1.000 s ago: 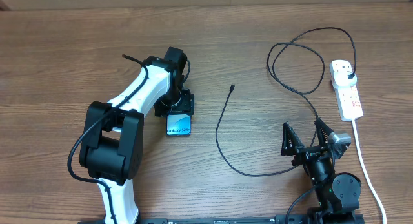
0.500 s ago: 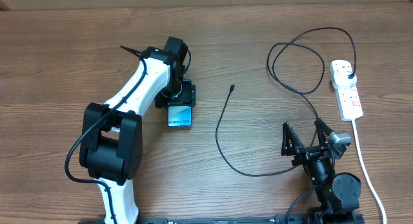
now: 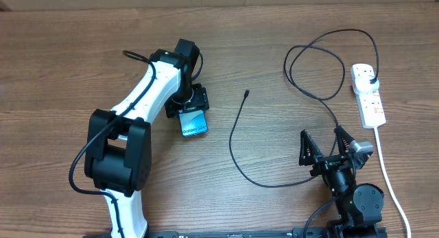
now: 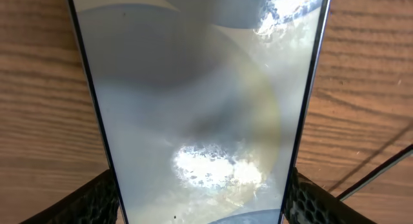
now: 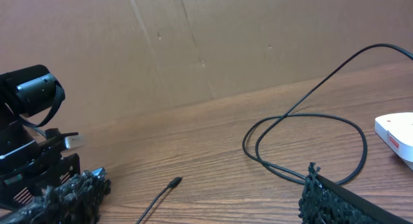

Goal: Plug charger to phone and switch on socket
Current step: 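Raise and tilt the held phone toward the cable end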

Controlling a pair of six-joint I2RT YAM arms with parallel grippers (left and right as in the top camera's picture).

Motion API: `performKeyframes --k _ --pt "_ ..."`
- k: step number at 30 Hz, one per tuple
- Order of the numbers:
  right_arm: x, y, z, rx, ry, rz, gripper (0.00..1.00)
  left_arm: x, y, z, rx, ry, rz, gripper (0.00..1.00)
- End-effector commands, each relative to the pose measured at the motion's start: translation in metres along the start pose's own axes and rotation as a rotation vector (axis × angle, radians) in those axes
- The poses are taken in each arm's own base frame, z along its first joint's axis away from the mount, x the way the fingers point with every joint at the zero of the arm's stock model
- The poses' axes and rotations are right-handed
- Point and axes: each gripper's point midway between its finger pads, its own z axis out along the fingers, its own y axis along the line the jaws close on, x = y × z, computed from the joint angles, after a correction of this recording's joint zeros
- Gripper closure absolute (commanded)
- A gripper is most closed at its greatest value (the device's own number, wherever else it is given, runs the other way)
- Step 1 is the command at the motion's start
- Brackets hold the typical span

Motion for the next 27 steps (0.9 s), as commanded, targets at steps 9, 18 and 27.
performKeyframes --k 9,18,27 --pt "0.002 0.0 0.0 -0.001 -0.002 -0.001 0.0 0.001 -0.015 -0.006 0.064 0.023 -0.227 0.37" --pt "0.002 0.0 0.0 0.0 -0.002 -0.001 0.0 -0.002 -0.011 -0.006 0.043 0.004 -0.221 0.56" --pt "0.002 0.0 0.0 -0.001 -0.002 -0.001 0.0 -0.015 0.008 -0.007 -0.058 -0.079 -0.232 0.55"
